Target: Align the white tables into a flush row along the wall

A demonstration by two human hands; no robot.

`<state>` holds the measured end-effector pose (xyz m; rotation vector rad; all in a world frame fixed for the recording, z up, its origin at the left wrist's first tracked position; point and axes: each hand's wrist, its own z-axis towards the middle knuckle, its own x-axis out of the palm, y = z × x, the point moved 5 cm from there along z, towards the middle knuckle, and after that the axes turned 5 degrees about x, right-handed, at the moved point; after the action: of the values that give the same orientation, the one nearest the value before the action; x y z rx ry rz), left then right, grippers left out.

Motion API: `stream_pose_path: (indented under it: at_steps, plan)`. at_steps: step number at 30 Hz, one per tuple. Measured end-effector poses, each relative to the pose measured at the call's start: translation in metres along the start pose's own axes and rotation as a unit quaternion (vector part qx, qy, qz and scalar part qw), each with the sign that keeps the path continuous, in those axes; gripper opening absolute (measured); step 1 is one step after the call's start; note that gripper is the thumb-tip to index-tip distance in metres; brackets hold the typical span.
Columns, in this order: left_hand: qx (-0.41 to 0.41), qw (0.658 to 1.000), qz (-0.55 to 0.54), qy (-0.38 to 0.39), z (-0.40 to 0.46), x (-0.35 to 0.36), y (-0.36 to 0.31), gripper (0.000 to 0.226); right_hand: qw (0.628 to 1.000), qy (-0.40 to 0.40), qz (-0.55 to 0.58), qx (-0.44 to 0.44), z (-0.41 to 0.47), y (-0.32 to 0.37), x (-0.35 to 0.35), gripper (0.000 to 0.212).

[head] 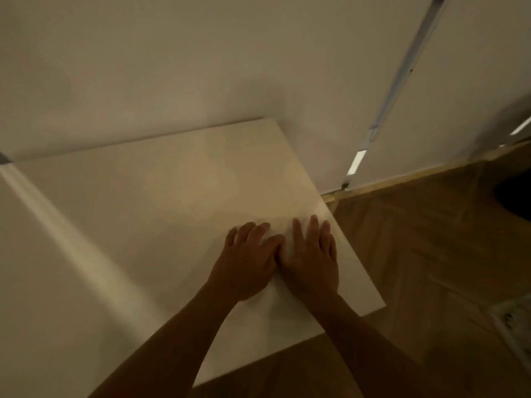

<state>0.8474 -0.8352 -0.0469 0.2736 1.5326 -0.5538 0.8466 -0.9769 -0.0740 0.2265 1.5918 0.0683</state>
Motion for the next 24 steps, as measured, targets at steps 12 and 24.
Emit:
stream_pose_path:
  at_steps: [12, 24]
  plan:
    - [0.226, 0.969, 0.067, 0.070, 0.153, 0.008, -0.003, 0.053, 0.959, -0.038, 0.064, 0.274, 0.037, -0.028, -0.016, 0.068]
    - [0.450, 0.891, -0.003, 0.056, 0.226, 0.023, -0.006, 0.044, 0.902, -0.045, 0.060, 0.425, 0.051, -0.036, -0.015, 0.047]
